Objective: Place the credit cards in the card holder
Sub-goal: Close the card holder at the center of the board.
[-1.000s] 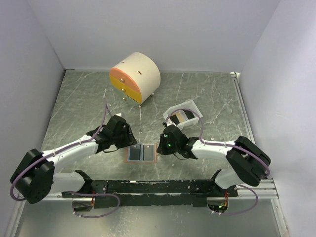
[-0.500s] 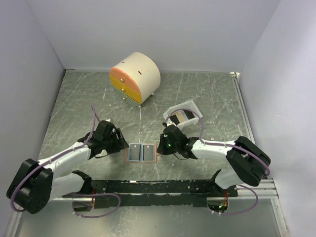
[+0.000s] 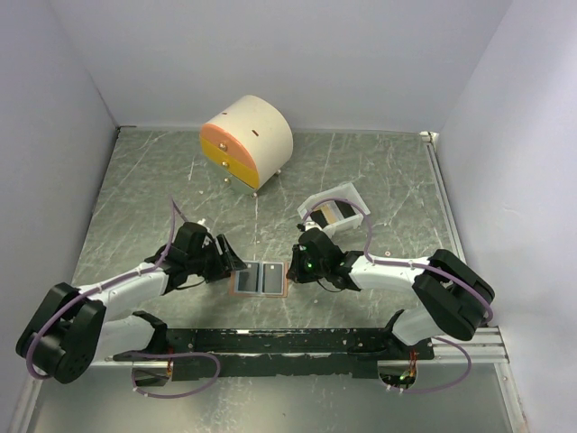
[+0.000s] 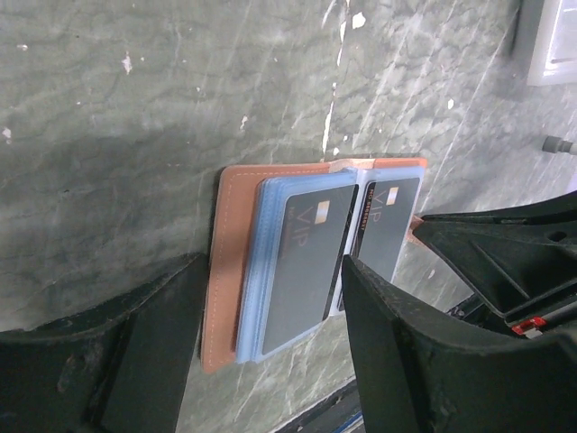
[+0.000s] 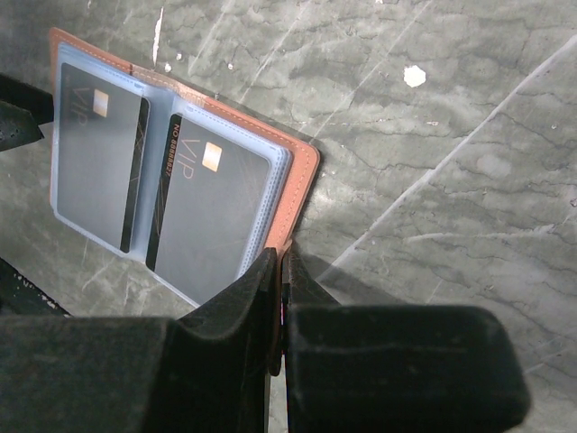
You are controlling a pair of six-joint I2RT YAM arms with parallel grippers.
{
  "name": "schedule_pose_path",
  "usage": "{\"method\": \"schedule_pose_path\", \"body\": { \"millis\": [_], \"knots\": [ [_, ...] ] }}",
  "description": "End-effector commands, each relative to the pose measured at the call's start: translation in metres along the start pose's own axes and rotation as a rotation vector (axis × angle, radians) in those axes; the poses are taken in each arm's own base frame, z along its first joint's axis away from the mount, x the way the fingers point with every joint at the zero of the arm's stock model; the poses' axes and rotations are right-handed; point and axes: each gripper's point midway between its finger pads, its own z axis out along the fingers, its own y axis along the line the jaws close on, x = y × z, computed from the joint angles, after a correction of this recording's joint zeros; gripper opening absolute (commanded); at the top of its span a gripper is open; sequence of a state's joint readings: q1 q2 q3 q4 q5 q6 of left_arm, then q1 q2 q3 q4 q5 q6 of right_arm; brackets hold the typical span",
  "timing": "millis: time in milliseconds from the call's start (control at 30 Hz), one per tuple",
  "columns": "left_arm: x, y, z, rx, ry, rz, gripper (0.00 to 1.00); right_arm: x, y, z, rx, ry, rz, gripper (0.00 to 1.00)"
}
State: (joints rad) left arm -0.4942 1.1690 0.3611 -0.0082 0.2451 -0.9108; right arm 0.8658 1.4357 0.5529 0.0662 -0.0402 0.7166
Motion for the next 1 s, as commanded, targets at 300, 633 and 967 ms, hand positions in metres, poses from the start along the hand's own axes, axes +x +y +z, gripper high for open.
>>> {"method": "schedule_pose_path", "body": {
  "millis": [300, 633, 967],
  "knots": [
    [0.007, -0.066, -0.021, 0.335, 0.067, -0.056, 0.71, 0.000, 0.005, 0.002, -0.027, -0.012, -0.005, 0.00],
    [0.008, -0.094, -0.034, 0.448, 0.080, -0.032, 0.71, -0.002, 0.008, 0.003, -0.034, -0.013, -0.006, 0.00],
    [0.015, -0.097, -0.031, 0.454, 0.098, -0.017, 0.69, -0.004, 0.009, 0.002, -0.035, -0.015, -0.007, 0.00]
  ]
}}
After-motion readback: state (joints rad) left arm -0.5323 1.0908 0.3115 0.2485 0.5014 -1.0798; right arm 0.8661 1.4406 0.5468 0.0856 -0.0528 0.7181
